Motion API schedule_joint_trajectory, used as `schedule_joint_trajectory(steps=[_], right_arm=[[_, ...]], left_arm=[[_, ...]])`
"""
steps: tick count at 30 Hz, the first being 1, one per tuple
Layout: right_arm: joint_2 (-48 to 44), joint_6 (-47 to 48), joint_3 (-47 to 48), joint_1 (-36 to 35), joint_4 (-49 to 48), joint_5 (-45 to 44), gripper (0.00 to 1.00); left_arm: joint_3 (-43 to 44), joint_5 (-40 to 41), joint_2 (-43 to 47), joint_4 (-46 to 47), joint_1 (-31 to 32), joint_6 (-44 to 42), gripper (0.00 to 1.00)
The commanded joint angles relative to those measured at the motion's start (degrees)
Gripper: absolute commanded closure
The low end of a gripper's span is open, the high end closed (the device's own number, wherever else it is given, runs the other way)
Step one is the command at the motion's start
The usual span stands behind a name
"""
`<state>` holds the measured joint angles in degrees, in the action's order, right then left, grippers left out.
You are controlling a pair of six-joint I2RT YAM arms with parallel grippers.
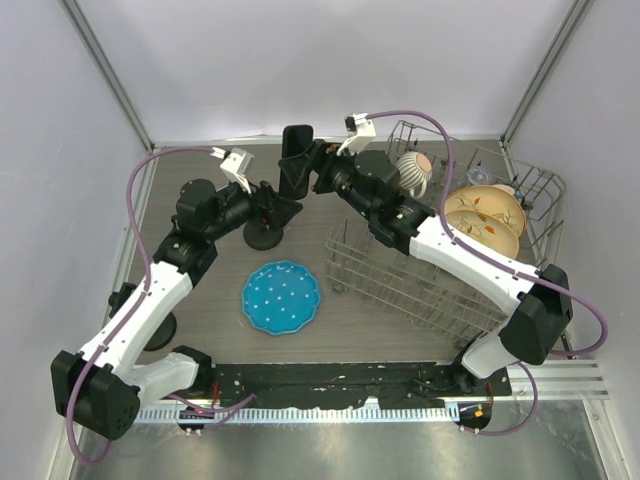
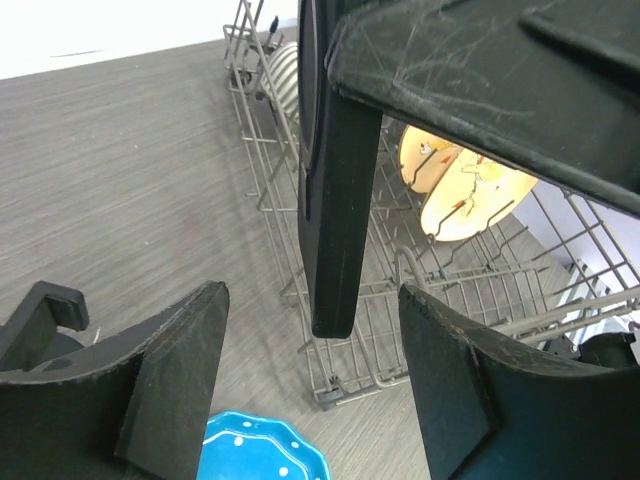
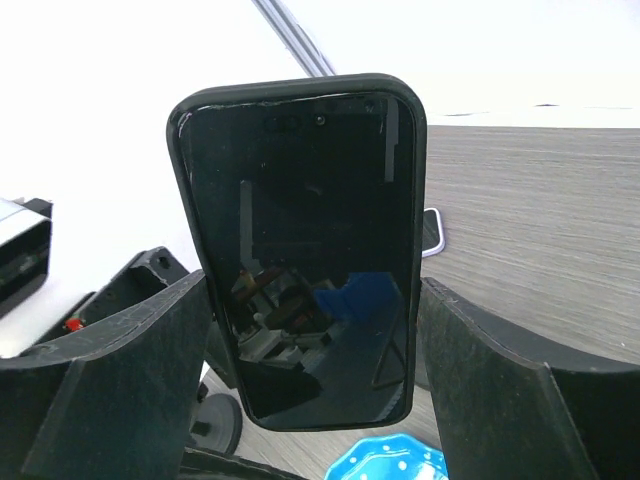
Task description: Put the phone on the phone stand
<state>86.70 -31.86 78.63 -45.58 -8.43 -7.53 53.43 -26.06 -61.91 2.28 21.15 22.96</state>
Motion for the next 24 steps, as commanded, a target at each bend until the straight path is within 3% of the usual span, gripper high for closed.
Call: schedule_joint_trajectory(steps=[1, 2, 10, 13, 14, 17, 18, 19, 22, 24], right_arm=[[-4.3, -2.9, -0.1, -0.3, -8.7, 2.2, 0.99], [-4.3, -3.7, -0.3, -0.2, -9.1, 2.7, 0.99], [-2.0, -5.2, -0.3, -1.6, -9.3, 4.5, 1.00], [-2.1, -4.6, 0.0, -2.7, -9.2, 4.1, 1.00], [-2.1, -4.4, 0.1, -2.7, -9.2, 4.2, 1.00], [-1.9, -3.5, 0.8, -2.8, -8.5, 5.7, 0.97], [-1.8, -2.5, 1.4, -2.7, -7.1, 6.4, 0.89], [-1.4, -0.2, 2.8, -2.5, -6.0, 6.8, 0.63], [-1.9, 4.1, 3.0, -1.1, -4.8, 11.3, 0.29], [-3.5, 4.6, 0.5, 2.2, -7.2, 17.4, 0.23]], left_arm=[[1.9, 0.6, 0.1, 1.1, 0.8, -1.7, 0.31], [1.8, 1.4, 0.4, 1.1, 0.7, -1.8, 0.36], [0.6, 3.7, 2.4, 2.2, 0.7, -2.5, 0.47], [1.9, 3.0, 1.4, 0.6, 0.8, -2.8, 0.69], [2.7, 2.7, 1.1, -0.6, 0.7, -3.3, 0.85], [3.0, 3.0, 1.3, -1.5, 0.8, -3.8, 1.00], [2.7, 3.4, 1.9, -1.2, 0.7, -3.8, 1.00], [2.2, 4.4, 2.4, -0.2, 0.8, -3.8, 1.00], [0.2, 5.5, 5.7, 2.5, 0.8, -3.3, 1.00], [-0.2, 5.8, 7.3, 2.5, 0.7, -3.3, 1.00]])
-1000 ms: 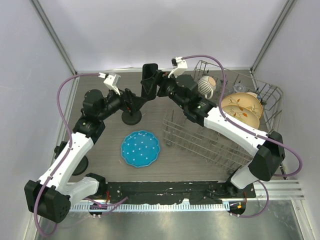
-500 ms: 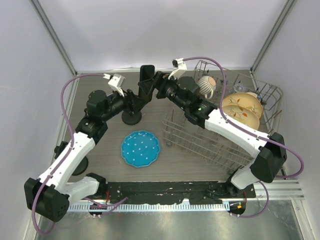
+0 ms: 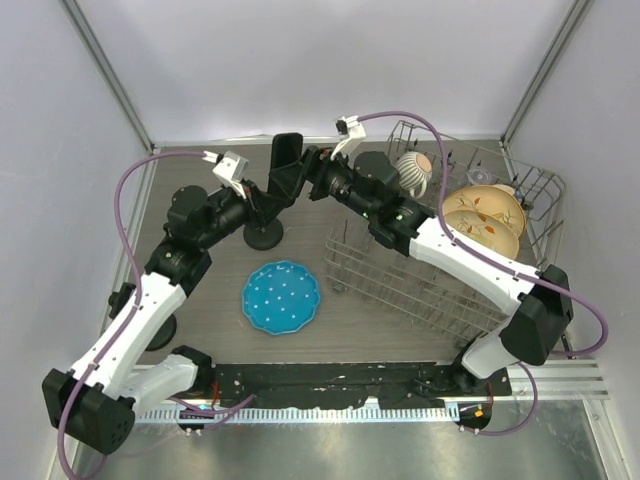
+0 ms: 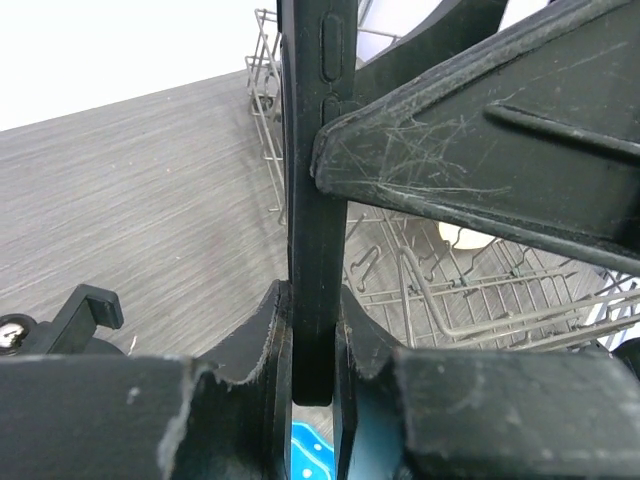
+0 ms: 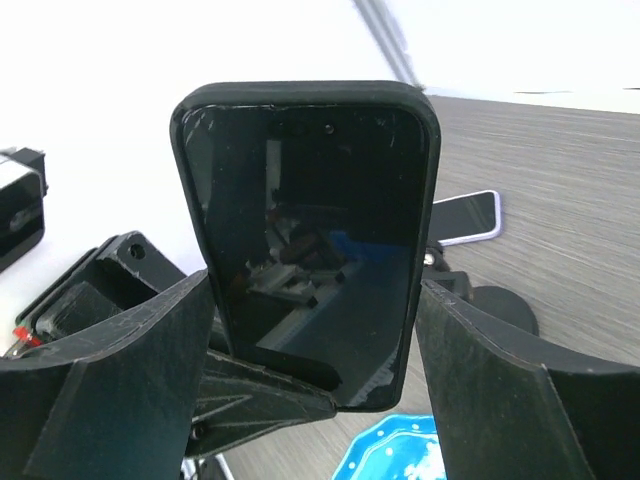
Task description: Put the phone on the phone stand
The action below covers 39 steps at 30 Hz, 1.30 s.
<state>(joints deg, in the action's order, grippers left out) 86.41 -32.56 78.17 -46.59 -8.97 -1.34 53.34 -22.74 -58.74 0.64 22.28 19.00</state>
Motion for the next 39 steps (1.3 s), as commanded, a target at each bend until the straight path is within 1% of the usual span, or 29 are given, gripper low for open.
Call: schedule_joint_trajectory(steps=[1, 2, 4, 6, 8, 10, 11, 12, 13, 15, 17, 18, 21, 23, 24, 26, 27, 29, 32, 33, 34, 35, 36, 37, 38, 39], right_arm=[[-4.0, 5.6, -0.2, 4.4, -8.1, 14.4, 0.18], [-4.9, 5.9, -1.1, 7.1, -9.5, 20.7, 0.17], [-5.1, 6.9, -2.3, 9.2, -11.5, 28.0, 0.16], [-4.8, 8.5, -3.1, 11.4, -11.8, 34.4, 0.16], [-5.0, 8.7, -4.2, 12.5, -12.4, 35.6, 0.17], [-5.1, 7.2, -6.4, 14.2, -16.1, 38.5, 0.19], [-5.0, 5.9, -7.2, 14.6, -18.3, 39.7, 0.20], [-4.5, 2.7, -8.5, 15.0, -22.9, 40.9, 0.20], [-4.1, 1.5, -8.8, 15.4, -25.1, 43.0, 0.22], [-3.1, -1.6, -9.3, 15.4, -29.6, 44.4, 0.25], [-1.4, -4.7, -9.8, 15.4, -33.9, 46.9, 0.29], [-1.0, -7.2, -10.4, 15.4, -38.3, 47.4, 0.31], [0.7, -9.9, -10.7, 15.2, -43.0, 47.9, 0.36], [2.0, -12.2, -10.7, 14.9, -45.1, 48.5, 0.42], [2.4, -12.7, -10.4, 14.9, -45.9, 48.5, 0.49], [3.1, -13.7, -10.3, 14.7, -47.4, 49.0, 0.55], [3.4, -14.1, -10.4, 14.4, -48.3, 49.1, 0.62], [4.3, -16.1, -10.3, 13.5, -51.8, 49.9, 0.67], [5.0, -18.3, -9.9, 12.1, -56.3, 50.8, 0.83], [4.7, -18.0, -10.0, 11.4, -56.4, 50.5, 0.94], [4.6, -17.5, -10.1, 11.3, -56.2, 50.2, 0.99], [3.9, -15.0, -10.3, 11.0, -54.3, 49.8, 0.99], [2.6, -13.3, -10.8, 10.7, -52.6, 48.0, 0.99], [1.6, -11.3, -11.2, 10.6, -50.2, 46.8, 0.99], [0.7, -8.8, -11.4, 10.6, -44.4, 45.2, 0.99], [-0.8, -4.7, -11.5, 10.6, -41.5, 42.6, 0.99]], left_arm=[[-0.2, 2.5, 4.7, 3.9, -0.5, 0.5, 1.00], [-0.1, 2.5, 5.3, 3.8, -0.6, 0.3, 1.00], [-0.1, 1.8, 5.7, 4.4, -1.0, 0.6, 1.00], [-0.3, -1.1, 6.2, 5.3, -1.5, 1.3, 1.00], [-0.5, -3.4, 6.3, 7.1, -2.0, 2.9, 1.00], [-1.0, -6.7, 6.5, 9.3, -2.5, 4.3, 1.00], [-1.3, -7.8, 6.5, 10.2, -2.7, 4.6, 1.00], [-1.6, -10.0, 6.7, 11.1, -2.9, 5.2, 1.00], [-2.2, -11.6, 6.4, 13.4, -2.9, 6.5, 1.00], [-2.8, -15.0, 6.3, 16.2, -2.9, 8.3, 1.00], [-3.5, -16.4, 5.6, 19.5, -2.8, 10.5, 1.00], [-3.7, -16.8, 5.3, 20.3, -2.9, 11.1, 1.00], [-4.3, -18.5, 4.5, 23.0, -2.8, 13.2, 1.00], [-4.5, -20.0, 4.0, 24.7, -2.9, 14.4, 1.00], [-4.5, -20.3, 3.9, 25.5, -2.9, 14.7, 1.00], [-4.6, -20.9, 3.8, 26.0, -2.9, 15.2, 1.00], [-4.6, -21.1, 3.7, 26.4, -2.9, 15.4, 1.00], [-4.7, -21.5, 3.6, 26.6, -2.9, 15.6, 1.00], [-4.2, -21.6, 3.1, 26.1, -2.8, 15.8, 1.00], [-4.0, -21.6, 2.9, 25.2, -2.9, 15.8, 1.00], [-3.4, -21.3, 2.8, 24.3, -2.8, 15.3, 1.00], [-3.0, -20.7, 2.7, 23.0, -2.9, 14.7, 0.99], [-2.4, -19.9, 2.5, 20.0, -2.9, 14.1, 0.81], [-1.1, -19.5, 2.5, 18.2, -2.8, 12.1, 0.65], [-0.5, -19.2, 2.7, 16.3, -2.8, 11.1, 0.51], [0.6, -18.0, 2.8, 12.8, -2.9, 10.0, 0.33]])
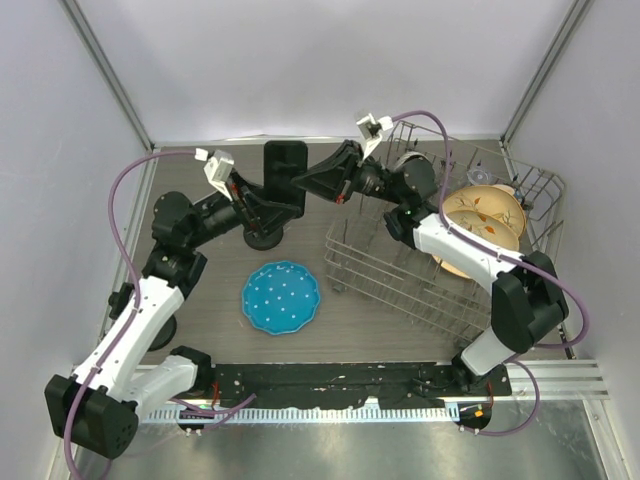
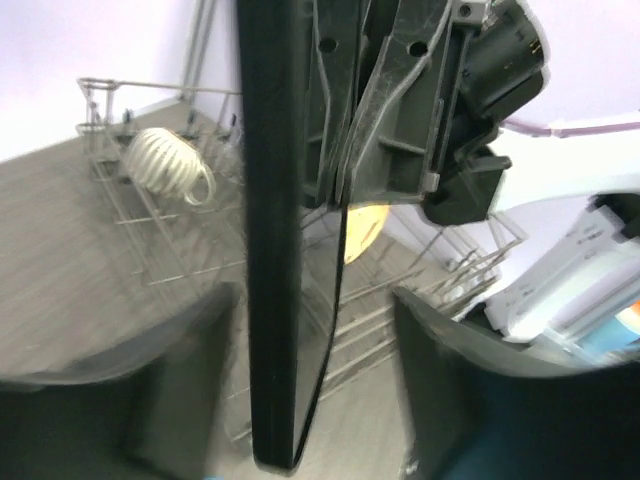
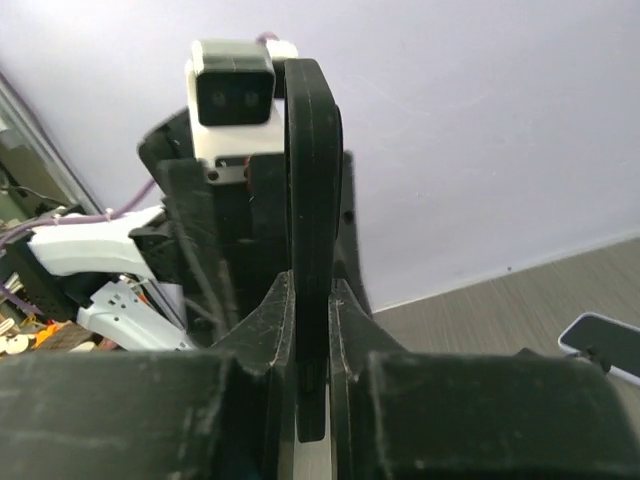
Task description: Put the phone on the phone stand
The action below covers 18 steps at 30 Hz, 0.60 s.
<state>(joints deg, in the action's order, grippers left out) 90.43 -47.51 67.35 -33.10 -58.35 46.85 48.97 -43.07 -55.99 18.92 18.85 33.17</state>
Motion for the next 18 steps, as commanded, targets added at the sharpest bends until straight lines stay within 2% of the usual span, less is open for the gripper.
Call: schedule_joint_trajectory(steps=[1, 3, 4, 11, 12, 18], right_arm=[[-5.4, 12.3, -0.7, -2.8, 10.3, -7.0, 0.99], [-6.5, 16.2, -1.0, -2.8, 14.9, -8.6, 1.00], [-6.9, 17.1, -1.1, -2.7, 15.9, -9.0, 0.99], [-10.2, 20.6, -1.8, -1.7, 19.8, -4.8, 1.00], [-10.9, 21.7, -1.7, -1.6, 21.0, -3.2, 0.99], [-14.8, 28.3, -3.0, -1.4, 25.8, 1.4, 0.99]], left_arm=[[5.4, 2.8, 0.9, -6.9, 0.6, -6.3, 0.18], [6.1, 4.3, 2.1, -9.6, 0.6, -7.9, 0.02], [6.6, 6.2, 3.3, -10.4, 0.6, -8.7, 0.00], [20.4, 18.6, 2.8, -30.1, 0.6, -10.8, 0.00], [23.3, 17.2, 1.7, -30.3, 0.6, -12.2, 0.00], [28.0, 4.2, -4.9, -29.6, 0.5, -13.2, 0.00]])
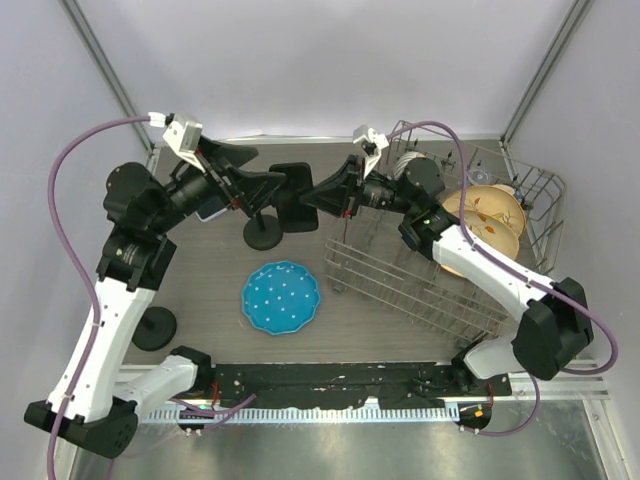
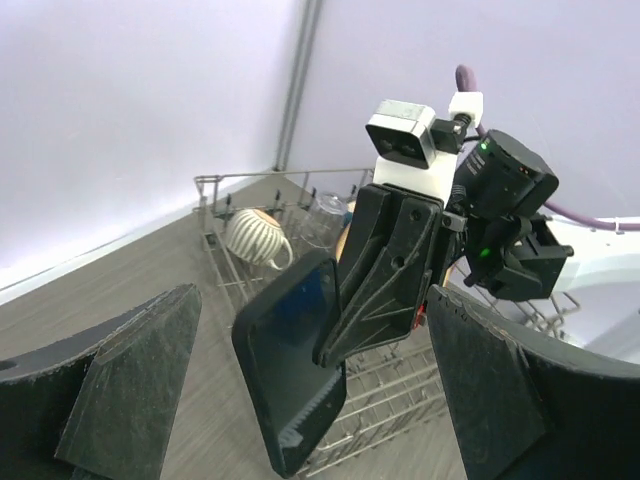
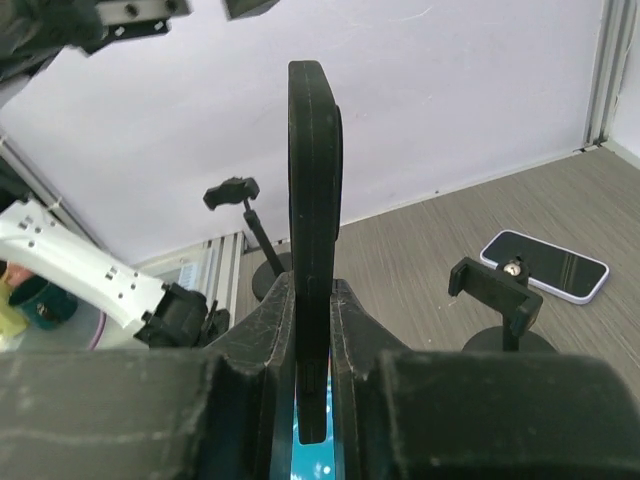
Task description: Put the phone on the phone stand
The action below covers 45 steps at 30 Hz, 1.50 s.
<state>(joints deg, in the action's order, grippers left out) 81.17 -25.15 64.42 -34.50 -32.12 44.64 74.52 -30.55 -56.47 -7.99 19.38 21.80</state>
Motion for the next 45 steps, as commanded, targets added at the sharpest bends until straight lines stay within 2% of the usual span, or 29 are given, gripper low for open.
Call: schedule_joint_trajectory(steps=[1, 6, 7, 10, 11, 17, 20, 23, 30, 31, 34, 38, 39, 40, 42, 45], right_arm=[[-6.0, 6.8, -0.5, 0.1, -0.1, 4.2, 0.99], [-7.4, 8.2, -2.0, 0.2, -0.2, 4.8, 1.00], [-7.3, 8.1, -1.9, 0.3, -0.7, 5.0, 1.00], [-6.0, 6.7, -1.8, 0.3, -2.3, 6.2, 1.00], [-5.8, 6.5, -1.8, 0.3, -2.5, 6.3, 0.99], [-4.1, 6.7, -1.3, 0.3, -2.7, 8.4, 0.99], [-4.0, 7.5, -1.3, 0.2, -2.0, 9.1, 0.99], [-4.0, 8.4, -1.3, 0.4, -0.9, 9.4, 0.99], [-4.1, 8.6, -1.2, 0.3, -0.8, 11.1, 0.99], [-4.1, 8.5, -1.1, 0.3, -0.8, 11.3, 0.99], [-4.0, 8.4, -1.1, 0.3, -0.8, 11.6, 0.99], [-3.8, 8.3, -1.0, 0.2, -0.8, 11.5, 0.99], [-3.8, 8.2, -1.1, 0.2, -0.8, 11.6, 0.99], [-3.8, 8.2, -0.9, 0.2, -0.7, 11.2, 0.99], [-3.7, 8.2, -0.7, 0.2, -0.1, 10.6, 0.99], [-3.2, 8.5, 0.3, 0.2, 2.2, 8.4, 0.99]], left_arm=[[2.3, -9.4, -4.8, -2.2, 0.0, -1.9, 0.00], [-3.1, -16.3, -4.8, 5.5, -0.5, 0.0, 0.03], [-3.9, -17.2, -4.7, 6.5, -0.7, 1.0, 0.07], [-6.0, -20.0, -5.0, 7.7, -0.9, 1.3, 0.31], [-6.7, -21.1, -5.0, 7.7, -1.1, 1.2, 0.42], [-8.4, -27.2, -5.4, 10.5, -1.4, 2.9, 0.62], [-8.8, -28.9, -4.8, 11.6, -1.4, 3.6, 0.66], [-9.0, -29.7, -4.6, 12.2, -1.4, 4.4, 0.64], [-9.6, -34.4, -5.0, 16.7, -1.4, 8.3, 0.68], [-9.9, -34.8, -4.9, 17.7, -1.4, 9.0, 0.73], [-10.1, -35.3, -4.7, 18.1, -1.4, 9.2, 0.75], [-10.2, -35.5, -4.9, 18.5, -1.4, 9.7, 0.85], [-10.2, -35.5, -5.1, 18.5, -1.4, 9.8, 0.89], [-10.2, -35.3, -5.1, 18.5, -1.4, 9.8, 1.00], [-10.3, -34.5, -4.9, 18.4, -1.4, 9.4, 1.00], [-9.9, -29.8, -3.9, 12.1, -1.4, 5.2, 1.00]])
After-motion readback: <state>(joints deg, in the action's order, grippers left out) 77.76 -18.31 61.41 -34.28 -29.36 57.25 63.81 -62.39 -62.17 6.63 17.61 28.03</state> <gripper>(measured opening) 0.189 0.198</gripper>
